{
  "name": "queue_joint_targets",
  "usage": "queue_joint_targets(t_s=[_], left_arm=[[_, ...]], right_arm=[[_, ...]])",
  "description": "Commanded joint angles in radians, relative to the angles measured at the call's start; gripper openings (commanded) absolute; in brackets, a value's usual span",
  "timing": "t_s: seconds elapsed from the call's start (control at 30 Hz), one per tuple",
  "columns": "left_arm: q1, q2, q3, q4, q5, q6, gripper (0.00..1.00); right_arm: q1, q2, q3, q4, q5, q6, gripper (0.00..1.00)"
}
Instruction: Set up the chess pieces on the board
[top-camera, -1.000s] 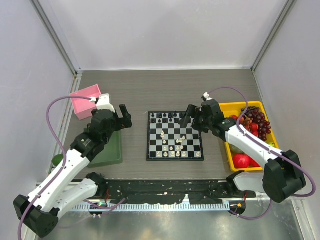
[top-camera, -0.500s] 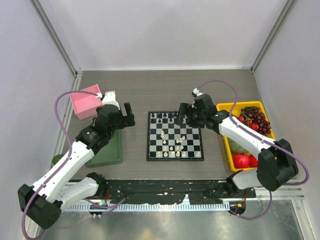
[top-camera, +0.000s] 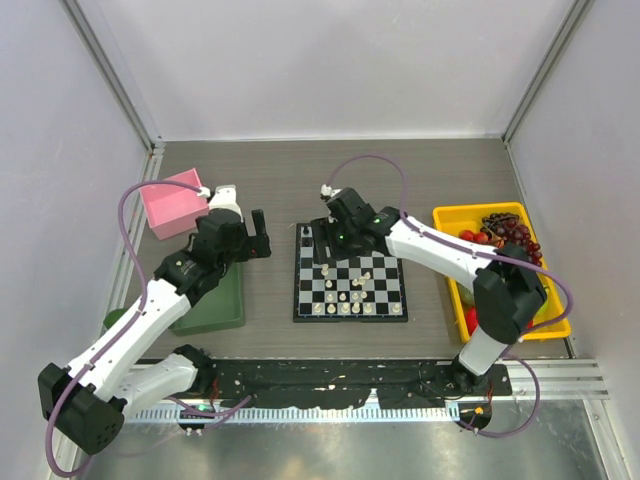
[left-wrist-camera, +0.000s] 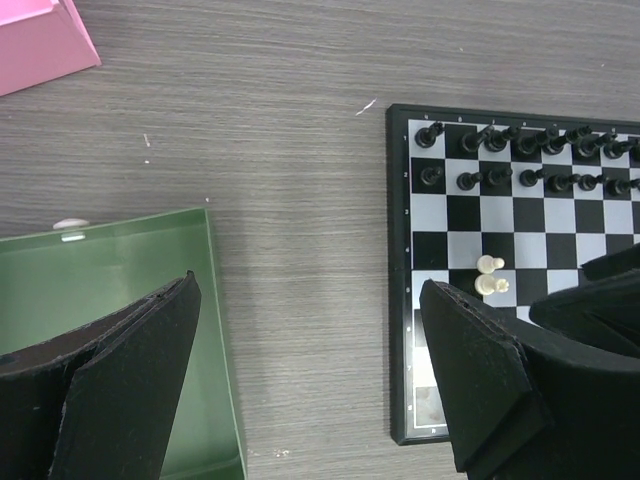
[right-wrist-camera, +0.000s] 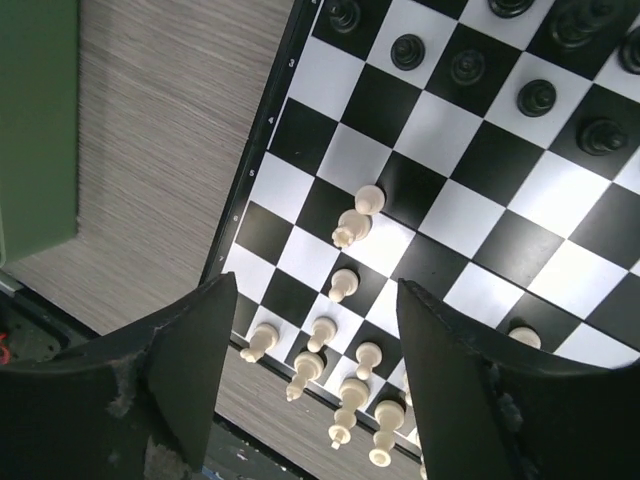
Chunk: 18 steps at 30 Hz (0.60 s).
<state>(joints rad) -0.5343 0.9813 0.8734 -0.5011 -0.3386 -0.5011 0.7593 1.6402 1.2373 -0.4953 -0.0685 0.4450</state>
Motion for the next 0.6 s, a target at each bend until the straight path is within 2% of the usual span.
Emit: queue_joint_targets(t_s=[0.0, 0.07, 0.23, 0.57], left_arm=[[0.005, -0.009, 0.042, -0.025, -0.008, 0.022, 0.99], [0.005, -0.012, 0.038, -0.036, -0.016, 0.021, 1.0], [0.005, -0.012, 0.039, -0.054, -0.03, 0.021, 0.99], [0.008, 0.014, 0.058, -0.079, -0.016, 0.035, 1.0]], right_arm=[[0.032, 0.062, 0.089, -0.066, 0.058, -0.022, 0.68], [0.038, 0.092, 0.116, -0.094, 0.065, -0.017, 0.66], [0.052, 0.151, 0.159, -0.121, 0.065, -0.02, 0.51], [0.074, 0.208, 0.188, -0.144, 0.128, -0.023, 0.44]])
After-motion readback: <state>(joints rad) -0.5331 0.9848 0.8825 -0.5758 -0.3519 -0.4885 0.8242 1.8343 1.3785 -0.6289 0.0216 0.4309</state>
